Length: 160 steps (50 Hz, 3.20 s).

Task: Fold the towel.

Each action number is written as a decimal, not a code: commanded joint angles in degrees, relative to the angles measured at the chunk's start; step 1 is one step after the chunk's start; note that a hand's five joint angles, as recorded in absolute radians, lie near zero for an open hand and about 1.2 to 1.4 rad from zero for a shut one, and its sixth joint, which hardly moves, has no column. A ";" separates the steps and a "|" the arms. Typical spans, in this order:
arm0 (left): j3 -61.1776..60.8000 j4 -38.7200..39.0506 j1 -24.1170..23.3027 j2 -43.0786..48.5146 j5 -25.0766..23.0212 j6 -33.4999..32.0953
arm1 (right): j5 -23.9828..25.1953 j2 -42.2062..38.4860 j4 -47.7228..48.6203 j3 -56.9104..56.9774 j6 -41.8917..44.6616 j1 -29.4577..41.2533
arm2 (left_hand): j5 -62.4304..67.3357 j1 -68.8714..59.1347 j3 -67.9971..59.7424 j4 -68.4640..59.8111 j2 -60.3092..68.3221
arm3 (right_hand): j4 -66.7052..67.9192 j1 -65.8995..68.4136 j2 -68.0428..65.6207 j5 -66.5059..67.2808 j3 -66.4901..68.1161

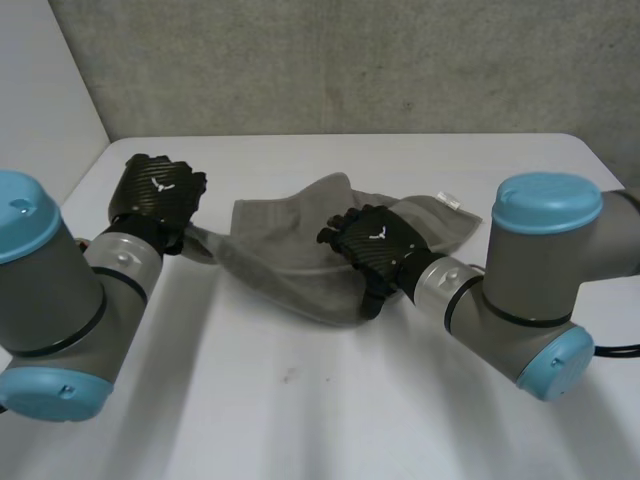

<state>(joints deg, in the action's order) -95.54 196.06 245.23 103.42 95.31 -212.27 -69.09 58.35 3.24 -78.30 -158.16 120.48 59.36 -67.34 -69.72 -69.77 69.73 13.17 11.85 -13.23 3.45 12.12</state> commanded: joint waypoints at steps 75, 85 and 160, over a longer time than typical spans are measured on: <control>-6.59 -0.94 4.29 -22.56 -0.21 -0.25 | 4.23 3.17 -8.16 18.80 -6.90 -23.71 | 10.64 -12.66 -10.28 -10.23 10.27 | 66.83 68.15 -66.77 66.55 67.88; -5.18 -8.21 10.08 -16.42 -4.50 -0.60 | 3.96 16.52 -30.44 10.55 20.29 -28.19 | 10.64 -12.66 -10.28 -10.23 10.27 | 66.83 68.15 -66.77 66.55 67.88; 6.43 2.75 14.57 14.97 -4.08 9.69 | 0.89 -6.06 0.81 0.17 1.93 -23.97 | 10.64 -12.66 -10.28 -10.23 10.27 | 25.00 26.32 -24.94 24.72 26.05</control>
<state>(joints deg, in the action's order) -87.14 198.07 258.60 121.54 91.18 -202.65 -68.11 50.18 4.30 -76.41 -144.85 99.73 59.37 -67.82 -69.80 -69.78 69.73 35.05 31.17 -36.69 25.00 35.31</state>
